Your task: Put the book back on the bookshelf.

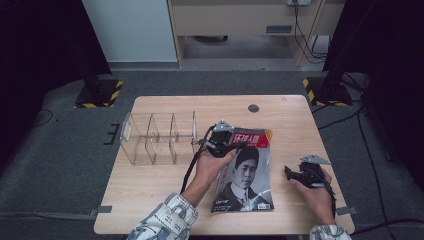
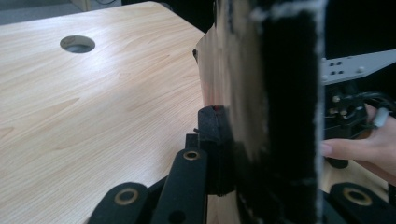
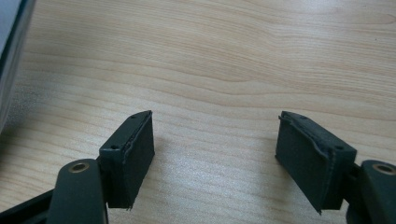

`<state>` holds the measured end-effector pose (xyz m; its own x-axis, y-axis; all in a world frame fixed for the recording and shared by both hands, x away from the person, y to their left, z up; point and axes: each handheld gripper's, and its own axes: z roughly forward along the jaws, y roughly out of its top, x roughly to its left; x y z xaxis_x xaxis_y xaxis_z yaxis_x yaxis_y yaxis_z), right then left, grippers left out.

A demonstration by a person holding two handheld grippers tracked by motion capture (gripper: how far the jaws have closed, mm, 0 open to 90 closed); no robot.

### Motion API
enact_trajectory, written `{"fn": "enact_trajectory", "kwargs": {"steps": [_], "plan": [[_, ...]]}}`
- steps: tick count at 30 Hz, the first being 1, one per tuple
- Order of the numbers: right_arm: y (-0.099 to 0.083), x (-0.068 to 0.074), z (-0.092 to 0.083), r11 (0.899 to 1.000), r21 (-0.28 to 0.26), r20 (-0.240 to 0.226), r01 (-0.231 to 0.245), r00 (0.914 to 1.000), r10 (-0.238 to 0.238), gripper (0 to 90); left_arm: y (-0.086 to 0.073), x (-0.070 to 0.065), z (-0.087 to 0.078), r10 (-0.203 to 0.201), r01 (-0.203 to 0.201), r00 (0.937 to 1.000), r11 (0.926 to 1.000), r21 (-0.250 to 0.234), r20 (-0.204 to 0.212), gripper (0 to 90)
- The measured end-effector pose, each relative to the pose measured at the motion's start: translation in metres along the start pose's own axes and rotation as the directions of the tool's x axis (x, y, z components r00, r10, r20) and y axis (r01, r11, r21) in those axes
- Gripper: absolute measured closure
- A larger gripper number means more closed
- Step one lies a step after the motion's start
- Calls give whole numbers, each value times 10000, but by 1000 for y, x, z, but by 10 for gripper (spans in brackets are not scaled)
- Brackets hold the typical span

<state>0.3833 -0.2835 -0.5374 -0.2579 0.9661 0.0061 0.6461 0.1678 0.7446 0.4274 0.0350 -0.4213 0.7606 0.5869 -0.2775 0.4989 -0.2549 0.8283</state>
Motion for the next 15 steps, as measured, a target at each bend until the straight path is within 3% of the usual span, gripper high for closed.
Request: {"fn": "enact_trajectory", "kwargs": {"steps": [15], "plan": [[0,1,0,10000,-45,-23,45,10000,-45,281,26,-7,-28,139,-128,9998,9978,-652,163,867]]}}
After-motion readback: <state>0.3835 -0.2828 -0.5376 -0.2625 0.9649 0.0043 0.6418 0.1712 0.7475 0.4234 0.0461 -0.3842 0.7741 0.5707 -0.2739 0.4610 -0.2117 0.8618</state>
